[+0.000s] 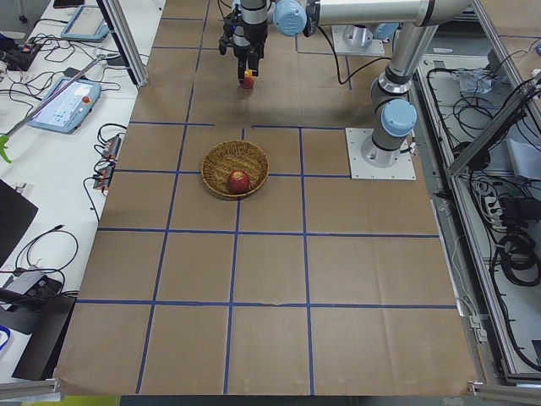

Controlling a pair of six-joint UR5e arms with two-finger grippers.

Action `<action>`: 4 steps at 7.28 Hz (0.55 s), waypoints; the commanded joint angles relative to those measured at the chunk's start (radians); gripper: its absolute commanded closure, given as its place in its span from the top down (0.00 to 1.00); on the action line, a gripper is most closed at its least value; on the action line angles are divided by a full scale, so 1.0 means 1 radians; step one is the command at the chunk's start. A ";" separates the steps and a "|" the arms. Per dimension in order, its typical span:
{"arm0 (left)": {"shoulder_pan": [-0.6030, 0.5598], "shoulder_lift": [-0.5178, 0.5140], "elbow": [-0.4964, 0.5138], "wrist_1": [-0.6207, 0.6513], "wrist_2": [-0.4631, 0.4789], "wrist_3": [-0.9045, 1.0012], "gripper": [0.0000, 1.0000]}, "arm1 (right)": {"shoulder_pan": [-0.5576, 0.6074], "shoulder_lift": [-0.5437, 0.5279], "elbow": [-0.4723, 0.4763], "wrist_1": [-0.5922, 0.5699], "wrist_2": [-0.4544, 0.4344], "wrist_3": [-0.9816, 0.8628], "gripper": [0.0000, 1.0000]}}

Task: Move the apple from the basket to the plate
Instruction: 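Move the right gripper over the apple and grasp it while the left arm retracts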

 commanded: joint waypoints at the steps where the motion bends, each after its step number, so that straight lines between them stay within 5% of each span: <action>1: 0.002 -0.005 0.001 0.000 -0.002 -0.001 0.99 | -0.001 -0.006 0.019 0.003 0.002 0.003 0.56; 2: 0.002 -0.005 0.001 0.000 -0.002 -0.001 0.99 | -0.001 -0.010 0.015 0.002 0.002 0.002 0.38; 4: 0.004 -0.003 0.001 0.000 0.000 0.001 0.99 | -0.010 -0.038 0.003 0.003 0.005 0.002 0.31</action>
